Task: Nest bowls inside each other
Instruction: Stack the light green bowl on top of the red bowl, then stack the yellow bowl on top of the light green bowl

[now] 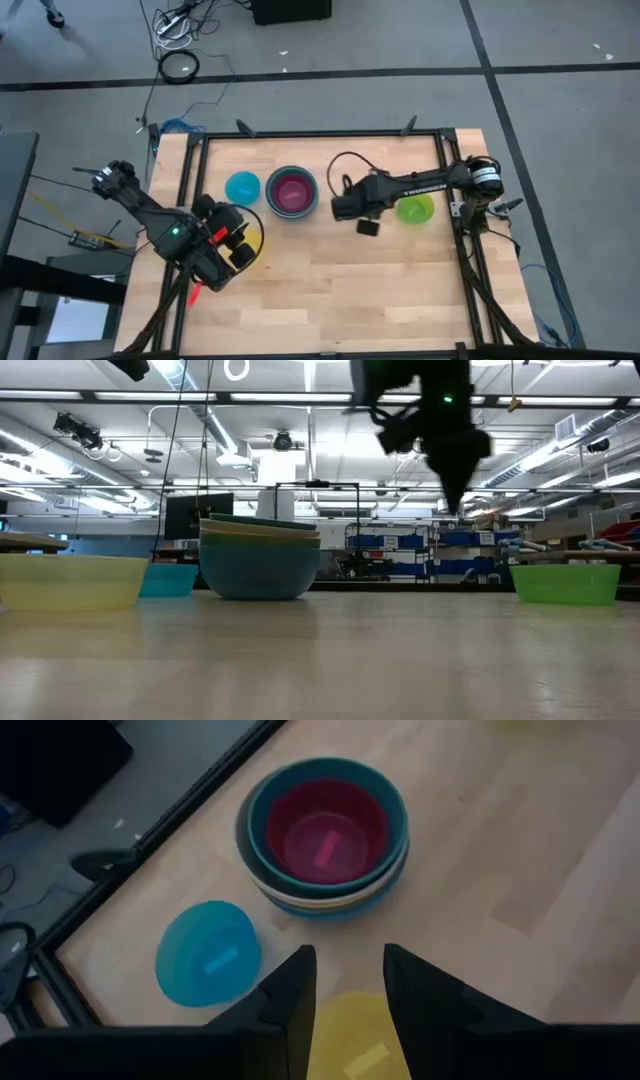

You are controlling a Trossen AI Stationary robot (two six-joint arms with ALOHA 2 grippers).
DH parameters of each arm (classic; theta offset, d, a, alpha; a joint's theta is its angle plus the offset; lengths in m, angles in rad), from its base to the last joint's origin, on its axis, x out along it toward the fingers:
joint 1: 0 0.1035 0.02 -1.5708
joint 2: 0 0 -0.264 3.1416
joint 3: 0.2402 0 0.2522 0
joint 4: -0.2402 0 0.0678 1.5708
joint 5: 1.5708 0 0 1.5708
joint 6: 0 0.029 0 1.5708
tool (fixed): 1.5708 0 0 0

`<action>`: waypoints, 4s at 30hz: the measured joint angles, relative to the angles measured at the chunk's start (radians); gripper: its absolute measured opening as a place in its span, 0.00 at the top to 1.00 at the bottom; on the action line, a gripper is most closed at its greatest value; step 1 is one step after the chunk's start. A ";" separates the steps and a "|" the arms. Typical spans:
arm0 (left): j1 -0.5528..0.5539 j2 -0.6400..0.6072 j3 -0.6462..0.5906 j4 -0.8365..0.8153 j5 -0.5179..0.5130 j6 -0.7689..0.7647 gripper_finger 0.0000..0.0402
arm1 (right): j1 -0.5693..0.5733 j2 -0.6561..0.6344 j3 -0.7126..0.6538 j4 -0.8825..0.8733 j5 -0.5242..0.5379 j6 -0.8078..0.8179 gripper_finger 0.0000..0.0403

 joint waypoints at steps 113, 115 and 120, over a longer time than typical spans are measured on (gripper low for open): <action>-0.060 0.125 -0.076 -0.009 0.426 -0.096 0.75 | -0.030 0.038 0.106 0.629 -0.128 -0.328 0.65; -0.056 0.133 -0.141 -0.008 0.492 -0.119 0.75 | -0.019 0.001 0.105 0.580 -0.096 -0.317 0.65; -0.025 0.117 -0.292 -0.004 0.592 -0.191 0.75 | 0.000 -0.100 0.105 0.471 -0.025 -0.283 0.65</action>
